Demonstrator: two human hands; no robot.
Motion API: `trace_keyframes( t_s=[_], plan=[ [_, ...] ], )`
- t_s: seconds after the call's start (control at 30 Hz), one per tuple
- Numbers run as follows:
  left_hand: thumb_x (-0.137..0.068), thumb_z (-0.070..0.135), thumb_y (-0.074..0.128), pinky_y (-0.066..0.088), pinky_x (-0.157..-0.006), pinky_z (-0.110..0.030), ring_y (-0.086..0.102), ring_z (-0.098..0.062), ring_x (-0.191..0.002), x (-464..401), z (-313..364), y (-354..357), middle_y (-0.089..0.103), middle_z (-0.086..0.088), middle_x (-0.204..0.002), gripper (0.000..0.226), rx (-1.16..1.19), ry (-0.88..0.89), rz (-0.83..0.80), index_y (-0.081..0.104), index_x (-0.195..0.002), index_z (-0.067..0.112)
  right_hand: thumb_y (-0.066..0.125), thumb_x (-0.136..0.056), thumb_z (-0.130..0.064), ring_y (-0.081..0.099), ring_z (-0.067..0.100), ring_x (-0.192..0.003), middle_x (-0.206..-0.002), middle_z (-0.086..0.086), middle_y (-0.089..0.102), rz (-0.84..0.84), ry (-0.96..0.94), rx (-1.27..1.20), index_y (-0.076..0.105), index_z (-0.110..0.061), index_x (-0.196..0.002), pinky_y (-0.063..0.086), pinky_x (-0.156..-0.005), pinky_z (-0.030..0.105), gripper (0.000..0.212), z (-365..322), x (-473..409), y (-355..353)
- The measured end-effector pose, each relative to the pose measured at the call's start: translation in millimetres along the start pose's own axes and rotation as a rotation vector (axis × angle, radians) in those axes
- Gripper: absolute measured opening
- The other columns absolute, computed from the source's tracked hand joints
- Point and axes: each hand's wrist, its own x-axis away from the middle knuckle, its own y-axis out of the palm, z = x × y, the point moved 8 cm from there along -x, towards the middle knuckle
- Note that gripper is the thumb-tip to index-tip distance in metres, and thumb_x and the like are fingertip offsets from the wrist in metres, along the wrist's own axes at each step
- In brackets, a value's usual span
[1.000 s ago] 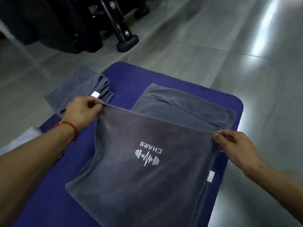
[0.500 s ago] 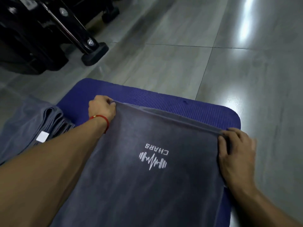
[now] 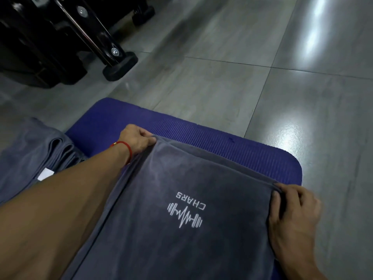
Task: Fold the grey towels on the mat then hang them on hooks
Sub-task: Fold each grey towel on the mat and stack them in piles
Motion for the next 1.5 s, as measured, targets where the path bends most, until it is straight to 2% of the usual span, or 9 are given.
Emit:
trace_keyframes(
  t_s=[0.27,0.43,0.53,0.63,0.87,1.0,1.17,1.33,1.5],
  plan=[
    [-0.085,0.012,0.08,0.058,-0.09,-0.03,0.07,-0.005,-0.087,66.7,1.2,-75.3,0.076,0.011,-0.085,0.014,0.087,0.205,0.052,0.08,-0.086,0.026,0.038,-0.1,-0.031,0.049,0.039,-0.104,-0.103,0.012,0.059,-0.078,-0.002,-0.007,0.065,-0.011,-0.107,0.033,-0.093,0.043,0.034,-3.6,2.2,0.8],
    [-0.085,0.007,0.078,0.06,-0.083,-0.029,0.074,-0.009,-0.083,150.6,-21.5,-120.9,0.078,0.003,-0.086,0.012,0.099,0.27,-0.062,0.081,-0.087,0.019,0.046,-0.102,-0.011,0.055,0.03,-0.092,-0.095,0.006,0.064,-0.195,0.032,0.011,0.065,-0.017,-0.096,0.049,-0.087,0.056,0.02,-5.9,3.5,-4.5],
    [-0.087,0.008,0.077,0.055,-0.066,-0.016,0.07,-0.003,-0.07,202.9,-45.7,-156.1,0.077,0.002,-0.081,0.011,0.08,0.292,-0.083,0.081,-0.09,0.018,0.057,-0.099,-0.005,0.057,0.02,-0.079,-0.091,0.004,0.066,-0.197,-0.041,-0.047,0.066,-0.017,-0.091,0.053,-0.079,0.042,0.016,-41.4,10.2,-35.3],
    [-0.084,0.01,0.078,0.062,-0.076,-0.034,0.073,-0.021,-0.079,244.5,-98.2,-211.1,0.078,-0.002,-0.084,0.013,0.12,0.231,0.041,0.081,-0.093,0.019,0.061,-0.1,-0.017,0.06,0.013,-0.085,-0.099,-0.002,0.065,-0.247,-0.1,-0.259,0.067,-0.021,-0.101,0.05,-0.081,0.032,0.007,-105.6,21.8,-62.6],
    [-0.085,-0.005,0.071,0.058,-0.072,-0.014,0.07,-0.007,-0.073,371.4,-235.0,-340.7,0.074,-0.019,-0.101,0.022,0.566,0.053,0.398,0.074,-0.107,0.001,0.07,-0.095,-0.015,0.063,-0.005,-0.072,-0.085,-0.007,0.067,-0.434,-0.35,-0.599,0.067,-0.021,-0.104,0.047,-0.069,0.007,0.011,-298.9,35.7,-112.5],
    [-0.085,-0.005,0.071,0.06,-0.076,-0.021,0.073,-0.017,-0.084,444.2,-271.8,-405.4,0.075,-0.019,-0.103,0.022,0.667,0.055,0.556,0.075,-0.104,0.005,0.064,-0.099,-0.017,0.062,0.011,-0.076,-0.085,-0.003,0.063,-0.514,-0.537,-0.556,0.065,-0.017,-0.125,0.05,-0.072,0.013,0.027,-400.2,52.2,-139.5],
    [-0.085,0.002,0.075,0.06,-0.085,-0.032,0.072,-0.021,-0.096,524.5,-293.7,-472.2,0.074,-0.007,-0.104,0.035,0.541,0.059,0.739,0.074,-0.111,0.025,0.068,-0.096,-0.023,0.073,0.016,-0.082,-0.086,-0.004,0.076,-0.615,-0.588,-0.556,0.073,-0.028,-0.091,0.059,-0.083,0.037,0.009,-492.3,71.1,-170.4],
    [-0.087,0.011,0.076,0.057,-0.089,-0.037,0.071,-0.015,-0.092,592.3,-311.2,-503.6,0.075,0.001,-0.097,0.027,0.3,-0.04,0.935,0.074,-0.11,0.024,0.063,-0.099,-0.008,0.063,0.004,-0.065,-0.087,0.004,0.069,-0.788,-0.659,-0.655,0.073,-0.016,-0.101,0.051,-0.061,0.018,0.013,-549.7,107.7,-182.6],
    [-0.095,0.002,0.064,0.058,-0.064,-0.038,0.064,-0.023,-0.079,626.5,-335.2,-498.9,0.069,-0.011,-0.087,0.011,0.39,-0.14,0.925,0.068,-0.093,0.012,0.056,-0.103,-0.009,0.063,0.021,-0.076,-0.094,0.012,0.065,-0.934,-0.662,-0.729,0.068,-0.01,-0.101,0.063,-0.068,0.03,0.012,-571.6,138.7,-158.1]
  ],
)
